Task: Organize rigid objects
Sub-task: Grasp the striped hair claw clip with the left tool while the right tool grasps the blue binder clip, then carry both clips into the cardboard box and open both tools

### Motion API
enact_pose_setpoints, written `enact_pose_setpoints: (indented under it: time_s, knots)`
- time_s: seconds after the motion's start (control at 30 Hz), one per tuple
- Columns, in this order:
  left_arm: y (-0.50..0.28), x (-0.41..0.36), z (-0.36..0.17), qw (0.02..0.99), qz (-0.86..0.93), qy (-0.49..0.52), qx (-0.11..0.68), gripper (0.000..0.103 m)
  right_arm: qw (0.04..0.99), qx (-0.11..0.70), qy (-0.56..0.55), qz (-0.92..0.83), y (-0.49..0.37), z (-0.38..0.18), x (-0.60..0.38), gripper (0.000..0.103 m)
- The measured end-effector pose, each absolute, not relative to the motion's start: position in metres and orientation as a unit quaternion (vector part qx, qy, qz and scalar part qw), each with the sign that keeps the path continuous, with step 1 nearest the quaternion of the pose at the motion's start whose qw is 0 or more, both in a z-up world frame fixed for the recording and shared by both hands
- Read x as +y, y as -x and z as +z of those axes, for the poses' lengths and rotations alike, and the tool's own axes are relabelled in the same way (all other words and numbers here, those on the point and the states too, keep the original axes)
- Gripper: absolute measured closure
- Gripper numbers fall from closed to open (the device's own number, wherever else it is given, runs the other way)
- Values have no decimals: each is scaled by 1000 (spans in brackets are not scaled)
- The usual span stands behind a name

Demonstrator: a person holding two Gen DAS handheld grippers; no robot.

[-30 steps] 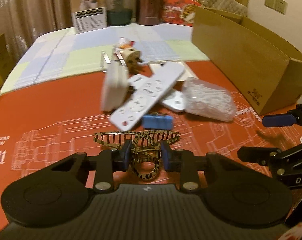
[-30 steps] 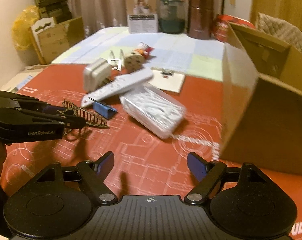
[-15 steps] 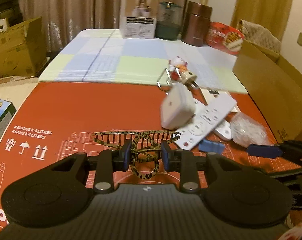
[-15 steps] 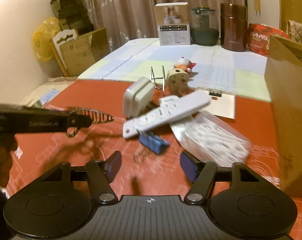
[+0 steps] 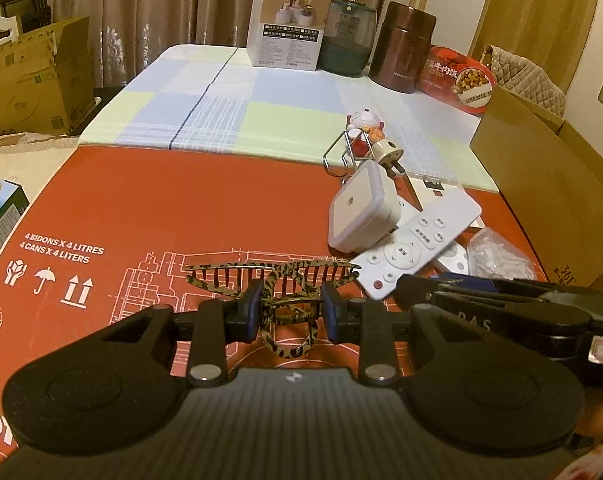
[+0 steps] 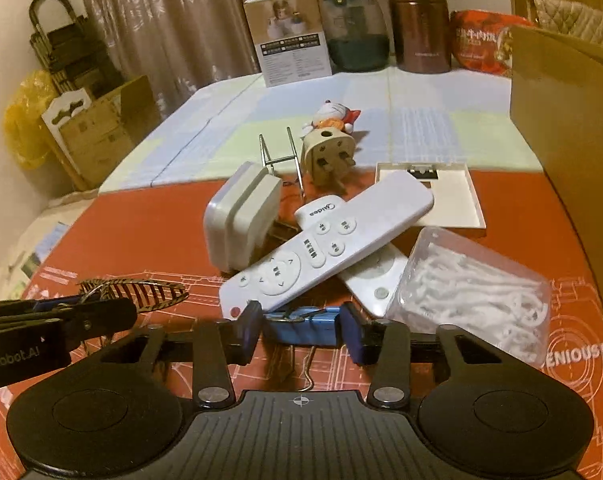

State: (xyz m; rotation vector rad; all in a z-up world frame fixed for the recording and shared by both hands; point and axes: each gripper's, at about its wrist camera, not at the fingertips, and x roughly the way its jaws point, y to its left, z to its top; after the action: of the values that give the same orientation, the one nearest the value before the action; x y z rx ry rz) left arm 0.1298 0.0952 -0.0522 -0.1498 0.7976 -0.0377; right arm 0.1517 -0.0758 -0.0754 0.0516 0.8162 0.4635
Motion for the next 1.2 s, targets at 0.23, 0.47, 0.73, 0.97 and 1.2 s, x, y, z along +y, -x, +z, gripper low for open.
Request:
enact_pose_setpoints:
  time_s: [0.23, 0.47, 0.73, 0.97, 1.2]
  knots:
    - [-126, 90, -51, 918, -31, 79, 387, 77, 895, 377, 32, 237, -133, -74, -78, 64]
    - [-116, 77, -34, 925, -53, 66, 371, 77, 910, 332, 55, 240, -103, -44, -90, 64]
    - [-105, 36, 11, 938, -96, 34, 331, 77, 943, 268, 25, 196, -83, 18, -148, 64]
    - [-110, -40, 59, 939, -179, 31, 293, 77, 966, 233, -17, 113, -87, 68, -235, 64]
    - [-132, -124, 76, 927, -247, 7, 284, 77, 972, 221, -61, 40, -107, 77, -311, 64]
